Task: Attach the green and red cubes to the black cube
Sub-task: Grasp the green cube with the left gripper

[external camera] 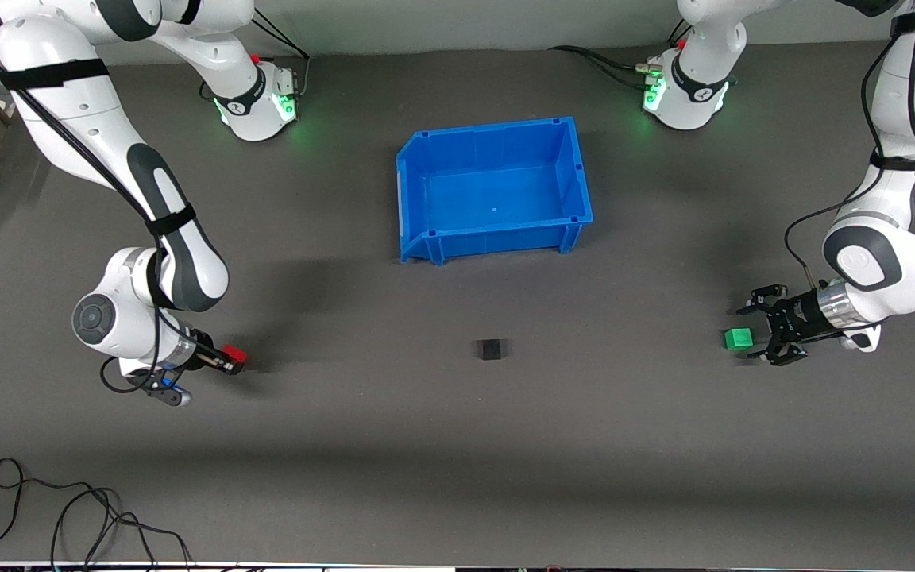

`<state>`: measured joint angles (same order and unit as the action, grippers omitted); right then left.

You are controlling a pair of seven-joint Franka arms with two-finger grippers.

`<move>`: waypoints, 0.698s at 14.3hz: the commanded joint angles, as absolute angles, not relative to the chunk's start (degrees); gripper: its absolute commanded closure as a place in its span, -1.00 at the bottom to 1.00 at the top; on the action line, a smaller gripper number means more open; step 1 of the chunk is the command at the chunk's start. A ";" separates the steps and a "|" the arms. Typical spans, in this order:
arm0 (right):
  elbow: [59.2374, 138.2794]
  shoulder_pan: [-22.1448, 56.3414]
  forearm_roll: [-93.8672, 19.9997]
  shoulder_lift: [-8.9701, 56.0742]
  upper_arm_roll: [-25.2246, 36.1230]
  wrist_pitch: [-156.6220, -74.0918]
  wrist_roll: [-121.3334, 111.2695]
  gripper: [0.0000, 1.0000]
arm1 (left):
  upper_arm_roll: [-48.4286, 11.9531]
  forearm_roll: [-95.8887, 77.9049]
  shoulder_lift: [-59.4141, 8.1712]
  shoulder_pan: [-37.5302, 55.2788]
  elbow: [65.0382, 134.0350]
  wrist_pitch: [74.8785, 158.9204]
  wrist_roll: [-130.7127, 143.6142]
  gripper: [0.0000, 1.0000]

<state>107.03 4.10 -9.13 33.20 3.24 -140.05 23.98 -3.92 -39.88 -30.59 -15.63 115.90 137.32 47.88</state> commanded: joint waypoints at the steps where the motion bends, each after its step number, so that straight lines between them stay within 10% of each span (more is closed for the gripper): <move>1: 103.29 4.39 -10.63 31.55 3.25 -133.71 32.74 1.00 | -4.04 -41.04 -30.94 -15.73 116.10 138.25 46.32 -0.71; 4: 97.05 6.76 -10.63 32.25 3.08 -127.98 48.03 1.00 | -4.04 -41.04 -30.94 -15.73 116.10 138.25 46.41 0.16; 10: 91.16 12.29 -10.72 34.62 2.99 -126.39 69.74 1.00 | -4.04 -41.04 -29.36 -15.12 113.21 135.71 49.47 0.20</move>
<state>94.80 9.91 -9.58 32.30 2.61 -127.23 62.71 -3.99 -40.22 -30.87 -15.62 114.70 137.62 47.88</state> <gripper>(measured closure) 0.604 0.599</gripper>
